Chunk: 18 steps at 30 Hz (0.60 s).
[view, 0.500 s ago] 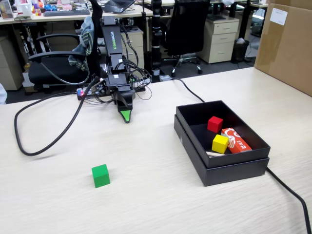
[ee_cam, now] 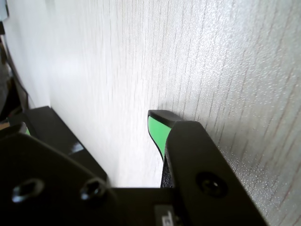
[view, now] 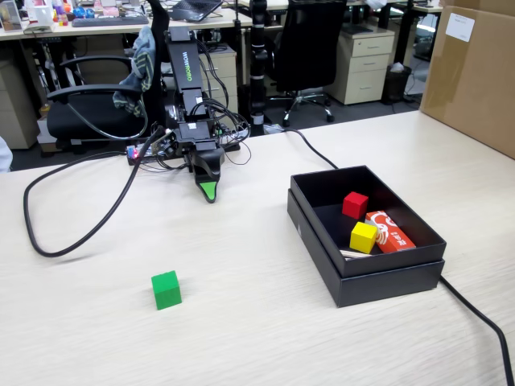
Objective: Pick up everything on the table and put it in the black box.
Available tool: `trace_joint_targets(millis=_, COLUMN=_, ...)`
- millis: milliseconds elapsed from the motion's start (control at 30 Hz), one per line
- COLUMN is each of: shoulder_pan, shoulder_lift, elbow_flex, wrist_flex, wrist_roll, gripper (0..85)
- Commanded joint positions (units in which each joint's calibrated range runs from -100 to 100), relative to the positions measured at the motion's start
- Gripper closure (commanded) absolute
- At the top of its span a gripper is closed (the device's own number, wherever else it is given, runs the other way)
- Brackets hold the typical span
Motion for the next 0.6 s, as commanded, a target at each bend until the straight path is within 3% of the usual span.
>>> trace_joint_targets(millis=0, shoulder_pan=0.0, shoulder_lift=0.1, elbow_flex=-0.9, wrist_flex=-2.4, wrist_roll=0.0, gripper=36.2)
trace_joint_targets(millis=167, shoulder_pan=-0.1, shoulder_lift=0.1, elbow_flex=-0.5, wrist_flex=-2.8, wrist_roll=0.0, gripper=36.4)
trace_joint_targets(millis=400, shoulder_pan=-0.7, shoulder_lift=0.2, elbow_flex=6.0, wrist_flex=-13.1, wrist_roll=0.0, gripper=36.3)
trace_joint_targets(millis=567, shoulder_pan=-0.6, shoulder_lift=6.5, elbow_flex=26.0, wrist_flex=-33.6, wrist_roll=0.5, gripper=35.8)
